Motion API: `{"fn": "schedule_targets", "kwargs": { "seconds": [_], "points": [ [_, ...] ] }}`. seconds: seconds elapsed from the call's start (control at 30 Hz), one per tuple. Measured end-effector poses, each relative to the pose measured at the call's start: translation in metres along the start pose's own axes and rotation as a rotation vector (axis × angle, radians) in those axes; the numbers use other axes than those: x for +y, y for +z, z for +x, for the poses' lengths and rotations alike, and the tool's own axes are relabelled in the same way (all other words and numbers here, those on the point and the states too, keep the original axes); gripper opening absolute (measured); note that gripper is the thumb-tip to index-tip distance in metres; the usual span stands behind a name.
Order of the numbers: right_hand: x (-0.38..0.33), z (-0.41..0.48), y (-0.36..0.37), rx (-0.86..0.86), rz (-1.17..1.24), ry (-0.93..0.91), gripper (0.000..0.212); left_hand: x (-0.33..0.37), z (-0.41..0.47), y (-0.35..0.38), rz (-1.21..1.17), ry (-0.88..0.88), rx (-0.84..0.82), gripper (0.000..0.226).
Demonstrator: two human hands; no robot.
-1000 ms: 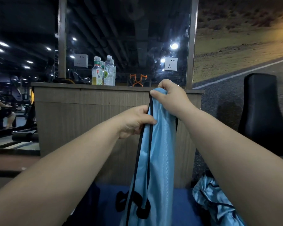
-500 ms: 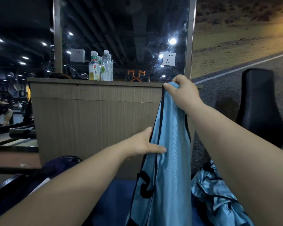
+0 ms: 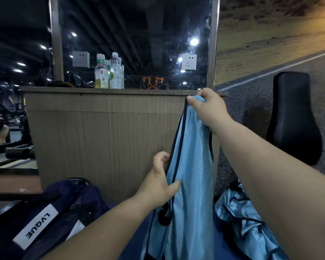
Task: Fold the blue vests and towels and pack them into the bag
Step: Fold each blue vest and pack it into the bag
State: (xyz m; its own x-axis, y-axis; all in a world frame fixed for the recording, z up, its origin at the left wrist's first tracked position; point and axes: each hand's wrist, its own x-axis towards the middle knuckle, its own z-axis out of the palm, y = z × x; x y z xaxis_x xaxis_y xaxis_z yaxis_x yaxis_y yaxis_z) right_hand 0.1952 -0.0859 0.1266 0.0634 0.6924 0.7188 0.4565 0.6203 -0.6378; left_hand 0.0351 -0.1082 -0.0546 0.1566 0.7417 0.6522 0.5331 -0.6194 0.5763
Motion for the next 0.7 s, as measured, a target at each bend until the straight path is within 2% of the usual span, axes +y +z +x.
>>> {"fn": "schedule_targets", "kwargs": {
  "seconds": [0.1,0.17,0.37,0.43,0.57,0.7],
  "points": [
    [0.002,0.000,0.001,0.010,-0.007,-0.003,0.028,-0.005,-0.006,0.004,0.097,0.085,0.044,0.073],
    [0.004,0.000,0.002,0.015,-0.012,-0.004,0.029,-0.006,-0.005,0.004,0.128,0.104,0.037,0.057],
    [0.010,0.001,0.000,0.043,-0.021,0.003,0.030,-0.015,0.005,-0.001,0.024,-0.007,0.012,0.032],
    [0.013,0.001,-0.002,0.060,-0.032,0.019,0.027,-0.019,0.006,-0.005,-0.072,-0.082,-0.033,0.030],
    [0.023,0.002,-0.010,0.110,-0.056,0.083,0.026,-0.017,0.007,-0.019,-0.418,-0.186,-0.081,0.026],
    [0.037,0.004,-0.016,0.131,-0.075,0.133,0.026,-0.016,0.009,-0.032,-0.458,-0.254,-0.089,0.035]
  ]
}}
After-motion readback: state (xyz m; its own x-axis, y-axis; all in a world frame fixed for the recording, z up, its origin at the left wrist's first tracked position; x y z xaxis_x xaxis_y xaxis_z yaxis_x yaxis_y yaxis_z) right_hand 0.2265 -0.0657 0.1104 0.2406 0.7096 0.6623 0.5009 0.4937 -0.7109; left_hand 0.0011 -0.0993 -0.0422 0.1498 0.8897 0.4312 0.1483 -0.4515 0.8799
